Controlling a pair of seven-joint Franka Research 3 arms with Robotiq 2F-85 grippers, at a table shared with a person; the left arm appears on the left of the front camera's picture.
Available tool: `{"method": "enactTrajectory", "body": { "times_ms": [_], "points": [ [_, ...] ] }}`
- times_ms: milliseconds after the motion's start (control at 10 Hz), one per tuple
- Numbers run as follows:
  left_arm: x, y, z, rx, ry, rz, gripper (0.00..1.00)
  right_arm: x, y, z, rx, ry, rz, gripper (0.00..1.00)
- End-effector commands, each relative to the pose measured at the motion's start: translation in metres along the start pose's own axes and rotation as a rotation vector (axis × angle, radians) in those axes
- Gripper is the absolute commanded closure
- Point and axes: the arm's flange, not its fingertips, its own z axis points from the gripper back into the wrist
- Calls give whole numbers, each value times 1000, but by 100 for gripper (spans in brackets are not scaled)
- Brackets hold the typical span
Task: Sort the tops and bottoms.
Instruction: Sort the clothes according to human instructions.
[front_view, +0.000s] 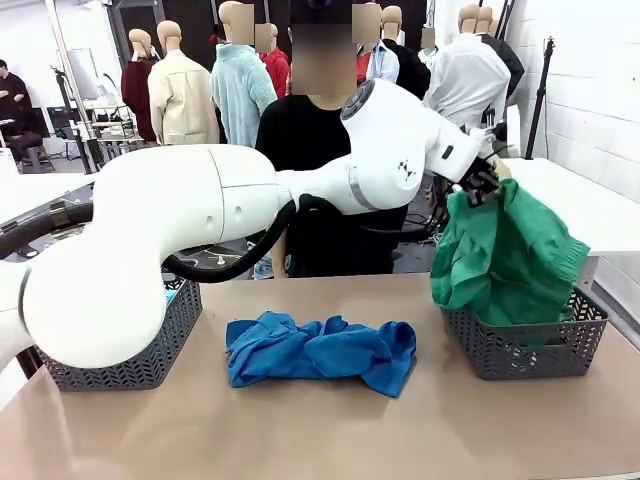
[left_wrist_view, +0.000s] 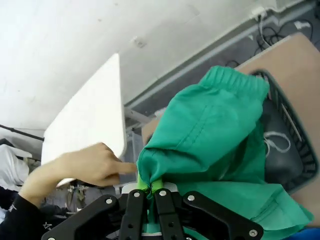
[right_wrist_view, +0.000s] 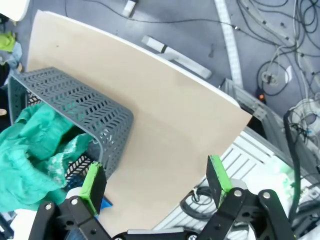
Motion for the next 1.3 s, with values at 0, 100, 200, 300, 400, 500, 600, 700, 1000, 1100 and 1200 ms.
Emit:
{"method": "enactTrajectory", "body": {
  "times_ms": [0,100,200,300,400,500,600,700,1000,1100,1200],
  "points": [
    [11,6,8,34,-34,11,100,1,-2,2,-20,4,13,0],
    [11,6,8,34,-34,11,100,1,-2,2,-20,4,13,0],
    [11,6,8,34,-34,11,100,1,-2,2,-20,4,13,0],
    [11,6,8,34,-34,11,100,1,-2,2,-20,4,13,0],
    [11,6,8,34,-34,11,100,1,-2,2,-20,4,13,0],
    [8,3,5,21,-21,3,100,1,-2,2,-20,4,13,0],
    [-3,2,-12,37,-45,17,100,1,-2,2,-20,4,13,0],
    [-13,-2,-31,12,-104,48,100,1,-2,2,-20,4,13,0],
    [-42,-29,-95,-115,-37,83,100,1,-2,2,-20,4,13,0],
    [-50,-42,-111,-151,-24,98,100,1,-2,2,-20,4,13,0],
    [-58,-56,-126,-167,-28,100,100,1,-2,2,-20,4,13,0]
  ]
}}
